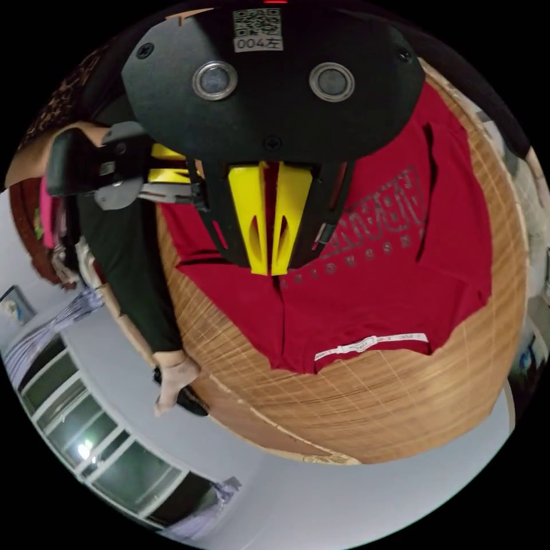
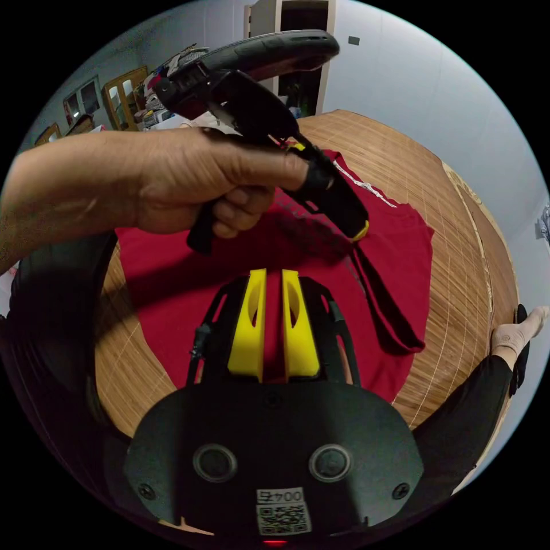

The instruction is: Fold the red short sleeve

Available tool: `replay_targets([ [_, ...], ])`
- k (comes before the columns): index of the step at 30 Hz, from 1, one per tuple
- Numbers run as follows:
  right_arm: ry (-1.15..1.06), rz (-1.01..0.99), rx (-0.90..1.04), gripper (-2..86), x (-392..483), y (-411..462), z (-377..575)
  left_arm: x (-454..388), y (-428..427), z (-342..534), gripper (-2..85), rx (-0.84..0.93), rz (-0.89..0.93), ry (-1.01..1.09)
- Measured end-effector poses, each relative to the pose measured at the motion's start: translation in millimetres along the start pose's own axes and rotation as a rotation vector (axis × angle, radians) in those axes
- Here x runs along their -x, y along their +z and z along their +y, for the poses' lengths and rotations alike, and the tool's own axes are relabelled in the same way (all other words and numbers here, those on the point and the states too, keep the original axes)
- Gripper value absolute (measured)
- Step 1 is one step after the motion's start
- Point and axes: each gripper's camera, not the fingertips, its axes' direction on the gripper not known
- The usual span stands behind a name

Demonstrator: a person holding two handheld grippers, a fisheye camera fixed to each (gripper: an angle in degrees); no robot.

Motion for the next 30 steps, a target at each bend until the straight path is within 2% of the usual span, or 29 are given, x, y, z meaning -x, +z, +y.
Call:
replay_targets([
  [3, -0.001, -0.004, -0.001, 5.6, -3.5, 0.6, 2.2, -1.1, 4.6, -10.5, 2.1, -0.005, 0.023, -0.001],
  [11, 0.061, -0.099, -0.046, 4.2, -34.4, -22.1, 14.7, -33.1, -6.8, -45.6, 4.5, -0.121, -0.081, 0.089],
  [13, 0.207, -0.073, -0.152, 3.8, -68.0, -49.7, 30.1, -46.2, 6.3, -59.2, 5.8, -0.098, -0.089, 0.146],
  [18, 0.591, -0.081, -0.246, 4.4, -138.0, -64.2, 73.7, -59.3, 42.5, -77.0, 8.2, -0.008, -0.122, 0.195],
  [20, 0.629, -0.068, -0.220, 4.9, -145.8, -57.2, 76.3, -60.2, 46.8, -78.3, 8.6, -0.041, -0.125, 0.205],
  [24, 0.625, 0.099, 0.081, 6.3, -153.0, -21.1, 62.0, -59.4, 51.2, -85.1, 8.8, -0.073, -0.112, 0.211],
  [29, 0.683, 0.039, 0.012, 6.5, -172.0, -31.3, 73.2, -57.8, 54.5, -97.6, 9.2, -0.075, -0.098, 0.206],
  [30, 0.692, 0.044, -0.048, 6.6, -174.5, -39.7, 77.0, -57.6, 54.4, -100.3, 9.5, -0.076, -0.090, 0.211],
])
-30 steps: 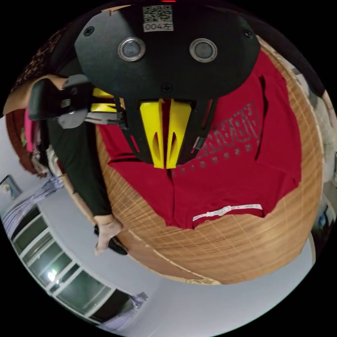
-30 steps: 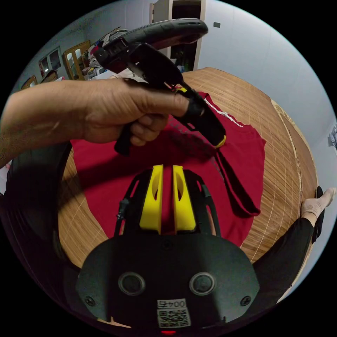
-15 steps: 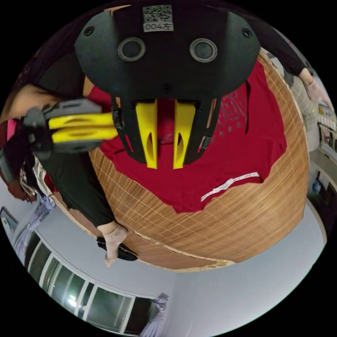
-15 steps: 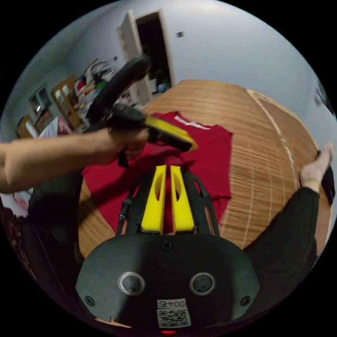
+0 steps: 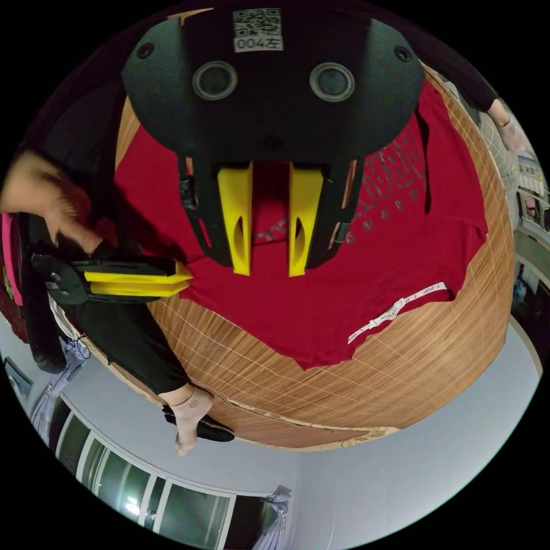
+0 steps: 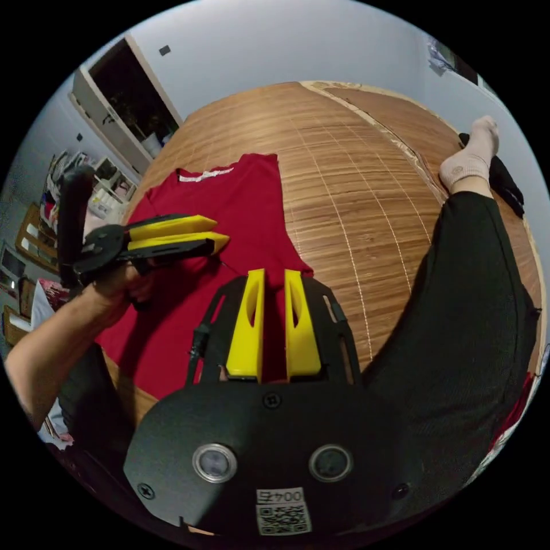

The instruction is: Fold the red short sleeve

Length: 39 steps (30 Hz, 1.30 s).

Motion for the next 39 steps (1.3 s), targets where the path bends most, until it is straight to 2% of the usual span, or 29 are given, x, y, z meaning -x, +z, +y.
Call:
replay_targets([
  [3, -0.024, -0.032, -0.128, 6.5, -4.9, -14.5, 2.0, 3.4, -3.9, -7.6, 10.5, -0.006, 0.031, 0.002],
  [11, -0.017, 0.012, -0.272, 4.5, -18.3, -23.4, -2.4, 34.5, -25.5, -56.7, 9.3, -0.108, 0.039, -0.062],
  [15, 0.038, -0.070, -0.153, 4.6, -36.2, 1.7, -13.7, 55.0, -8.7, -93.6, 8.1, -0.068, 0.074, -0.131],
  [18, 0.076, -0.055, -0.085, 4.9, -45.4, 16.4, -19.3, 72.2, 3.4, -112.4, 7.3, -0.054, 0.125, -0.215],
  [34, 0.083, -0.052, -0.066, 2.7, -72.5, 23.9, -36.2, 89.1, 18.2, -140.4, 2.2, 0.025, 0.071, -0.223],
  [39, 0.067, -0.036, -0.060, 2.4, -74.3, 26.4, -40.1, 102.0, 15.6, -129.5, 2.7, 0.008, 0.115, -0.283],
])
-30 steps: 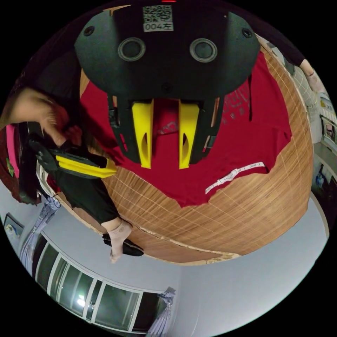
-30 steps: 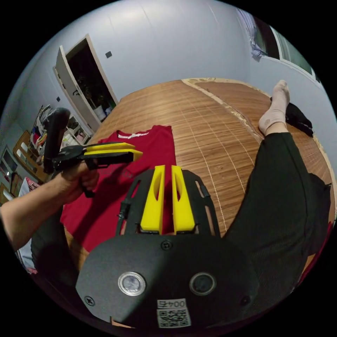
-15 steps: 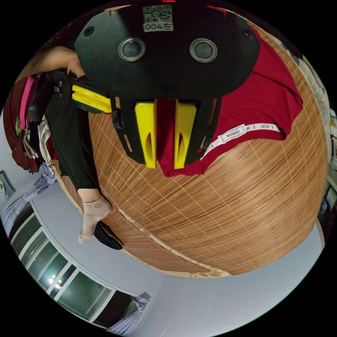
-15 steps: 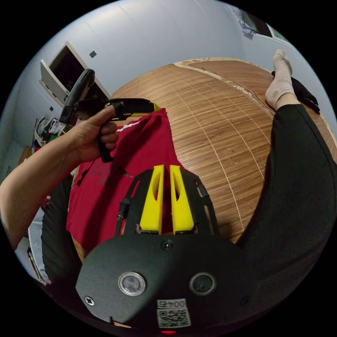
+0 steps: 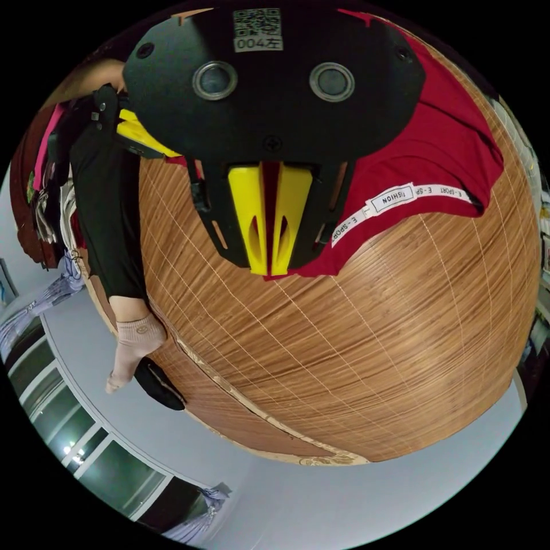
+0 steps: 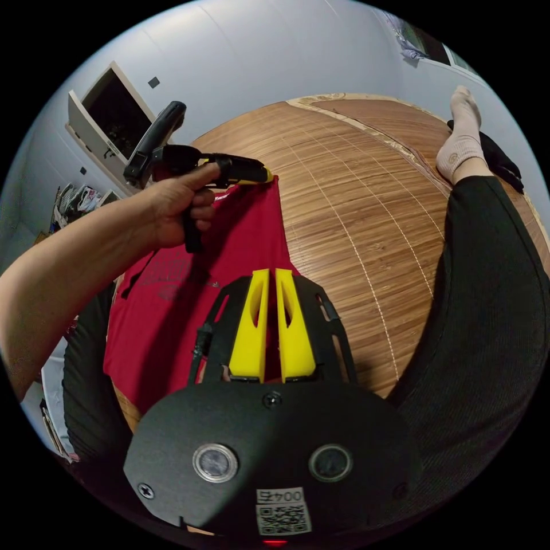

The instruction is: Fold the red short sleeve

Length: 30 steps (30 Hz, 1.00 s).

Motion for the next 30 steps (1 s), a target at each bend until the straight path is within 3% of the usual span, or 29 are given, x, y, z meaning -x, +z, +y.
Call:
replay_targets([
  [5, -0.002, 0.003, 0.000, 2.1, -3.2, 1.5, -3.0, 14.8, -23.2, 14.0, 5.1, -0.066, 0.121, -0.029],
  [8, 0.000, 0.002, 0.000, 1.9, -5.5, 2.2, -4.6, 15.6, -48.5, 29.5, 5.2, -0.124, 0.081, -0.008],
  [13, -0.004, 0.009, 0.000, 1.3, -7.2, 3.5, -6.7, 8.9, -45.7, 50.0, 4.4, -0.023, -0.123, 0.076],
  [17, 0.002, 0.003, 0.000, 0.7, -9.9, 4.2, -7.7, 10.8, -70.3, 65.9, 5.4, -0.056, -0.083, 0.042],
  [24, 0.001, 0.003, 0.000, -0.1, -11.3, 5.3, -8.9, 50.7, -186.0, 187.7, 6.3, -0.186, -0.164, -0.002],
  [30, 0.001, 0.007, 0.000, -0.1, -10.8, 5.9, -9.0, 101.4, -262.9, 321.5, 5.5, -0.118, -0.312, -0.131],
])
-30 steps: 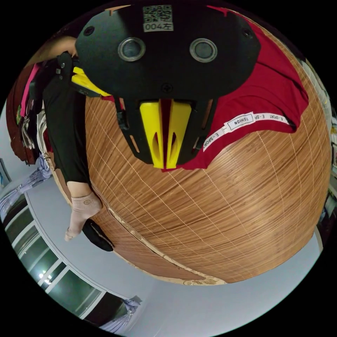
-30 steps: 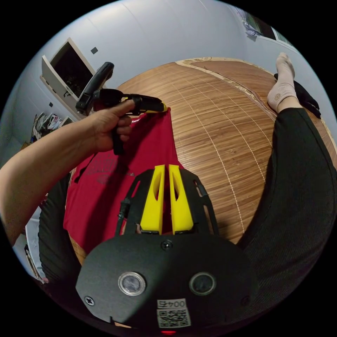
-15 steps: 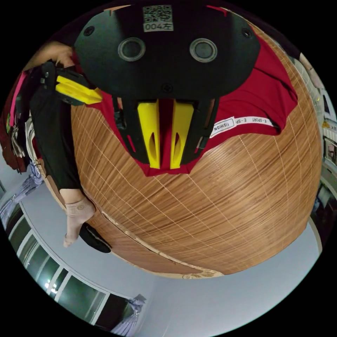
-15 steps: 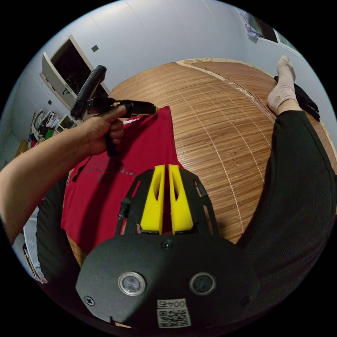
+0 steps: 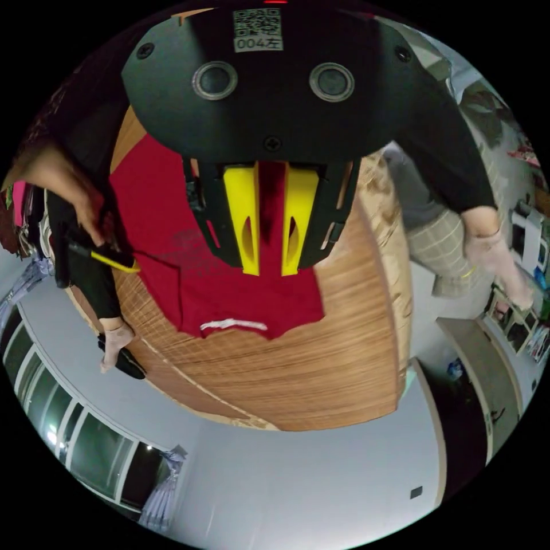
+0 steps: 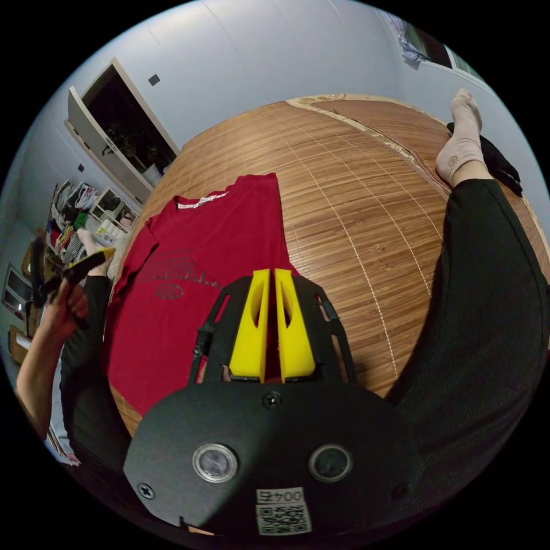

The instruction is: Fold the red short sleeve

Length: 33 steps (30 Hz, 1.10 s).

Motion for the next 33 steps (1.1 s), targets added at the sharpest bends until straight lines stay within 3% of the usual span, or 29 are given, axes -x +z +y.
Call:
replay_targets([
  [7, -0.006, -0.004, -0.001, 0.3, 1.4, 0.3, 1.4, 19.0, -17.8, 72.7, 4.9, 0.014, -0.046, -0.057],
  [16, -0.018, 0.003, 0.000, 0.9, 6.4, -0.2, 4.8, 12.4, -27.4, 112.5, 5.6, 0.028, -0.134, 0.036],
  [20, -0.014, 0.000, 0.001, 0.5, 7.2, -0.8, 6.3, 22.1, -36.6, 130.0, 4.4, 0.031, -0.152, -0.014],
  [26, -0.011, 0.001, 0.003, 0.0, 9.6, -1.9, 9.2, 32.5, -59.6, 161.3, 5.9, -0.008, -0.113, -0.049],
  [30, -0.006, -0.001, 0.004, -0.2, 11.0, -3.1, 11.6, 28.1, -87.9, 183.8, 6.4, -0.131, -0.103, -0.019],
  [33, -0.005, 0.001, 0.005, -0.3, 12.7, -4.2, 13.3, 22.7, -91.4, 193.6, 5.8, -0.109, -0.094, 0.038],
])
